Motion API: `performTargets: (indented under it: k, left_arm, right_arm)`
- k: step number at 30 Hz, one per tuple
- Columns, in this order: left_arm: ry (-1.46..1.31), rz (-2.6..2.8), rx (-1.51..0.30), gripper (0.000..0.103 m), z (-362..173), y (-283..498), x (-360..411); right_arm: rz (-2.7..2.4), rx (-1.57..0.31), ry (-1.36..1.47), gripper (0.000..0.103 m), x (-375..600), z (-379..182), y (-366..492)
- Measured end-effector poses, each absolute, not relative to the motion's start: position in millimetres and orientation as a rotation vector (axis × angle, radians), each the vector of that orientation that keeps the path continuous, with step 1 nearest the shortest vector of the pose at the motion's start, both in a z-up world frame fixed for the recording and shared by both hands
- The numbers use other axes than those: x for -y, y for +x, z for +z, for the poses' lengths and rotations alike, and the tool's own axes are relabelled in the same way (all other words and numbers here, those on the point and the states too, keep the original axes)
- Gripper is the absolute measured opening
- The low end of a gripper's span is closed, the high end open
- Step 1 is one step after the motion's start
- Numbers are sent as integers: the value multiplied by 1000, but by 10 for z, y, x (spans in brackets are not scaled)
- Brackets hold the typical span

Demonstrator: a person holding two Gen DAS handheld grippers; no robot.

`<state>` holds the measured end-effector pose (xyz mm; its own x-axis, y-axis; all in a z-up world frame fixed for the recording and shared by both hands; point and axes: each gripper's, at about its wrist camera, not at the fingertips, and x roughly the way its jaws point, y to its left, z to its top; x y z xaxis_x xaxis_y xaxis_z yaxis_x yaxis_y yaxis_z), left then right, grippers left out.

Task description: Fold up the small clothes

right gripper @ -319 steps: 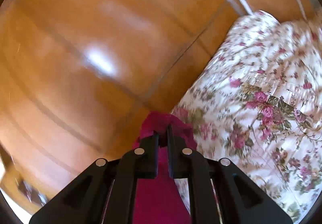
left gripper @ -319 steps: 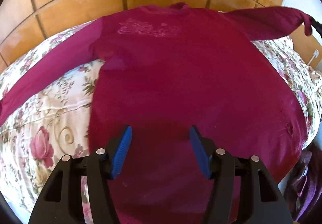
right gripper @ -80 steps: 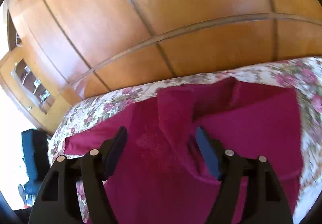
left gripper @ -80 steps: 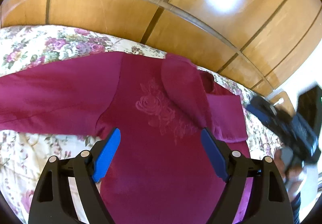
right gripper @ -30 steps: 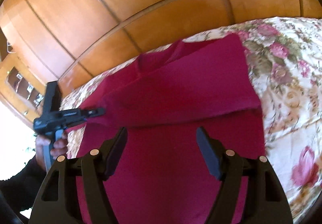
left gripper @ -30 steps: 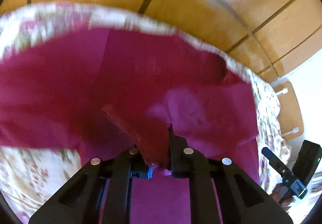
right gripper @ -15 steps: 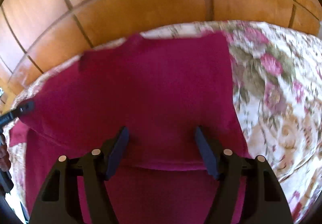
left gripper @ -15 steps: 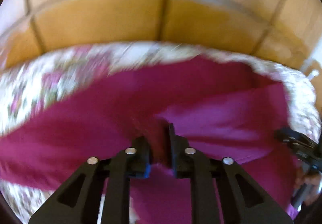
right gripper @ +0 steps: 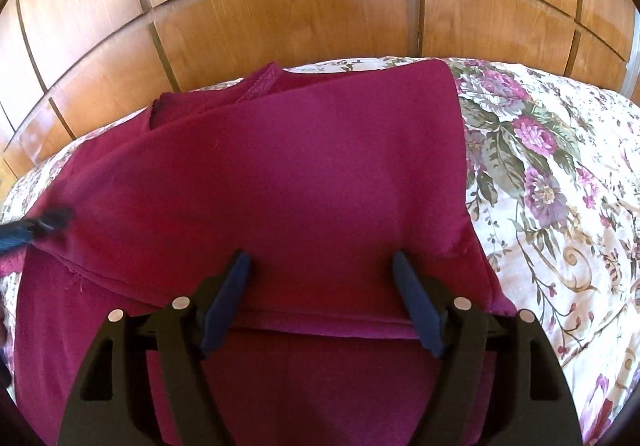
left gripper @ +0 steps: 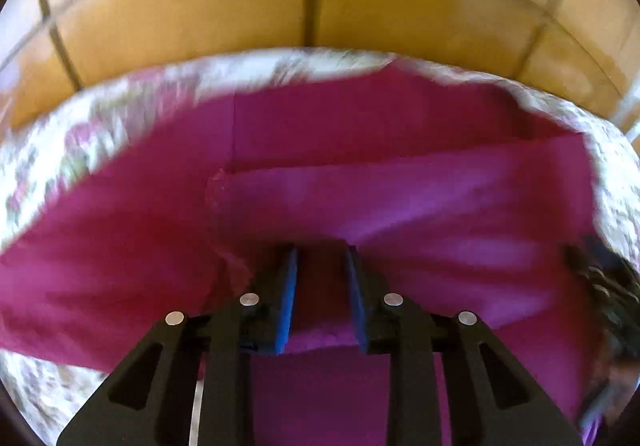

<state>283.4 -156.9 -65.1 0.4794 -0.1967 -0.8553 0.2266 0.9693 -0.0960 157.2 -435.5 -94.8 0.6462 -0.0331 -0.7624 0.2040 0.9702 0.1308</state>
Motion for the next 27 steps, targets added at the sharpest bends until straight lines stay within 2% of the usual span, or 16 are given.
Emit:
performTargets:
  k: [4, 11, 16, 22, 23, 24, 27]
  left_arm:
    - [-97, -217, -1033, 25, -483, 2950, 1412]
    - [-144, -145, -989, 25, -319, 2445, 802]
    - [-439, -15, -1036, 25, -451, 2021, -385]
    - [-630, 206, -927, 25, -430, 1572, -1663]
    - [-674, 244, -906, 27, -423, 1513, -1888]
    - [-698, 268, -888, 35, -418, 1479, -2018]
    - [-792, 329, -860, 36, -447, 1439, -2381]
  right_arm:
    - [-139, -860, 211, 75, 4334, -948, 1604]
    - [-149, -858, 200, 75, 4318, -951, 1600]
    - [-161, -858, 185, 76, 4296, -950, 1603]
    - [-189, -862, 144, 78, 4239, -946, 1615]
    - [-192, -862, 140, 78, 4234, -946, 1616]
    - [-196, -862, 136, 79, 4228, -949, 1613]
    - [-204, -863, 127, 79, 4221, -952, 1615]
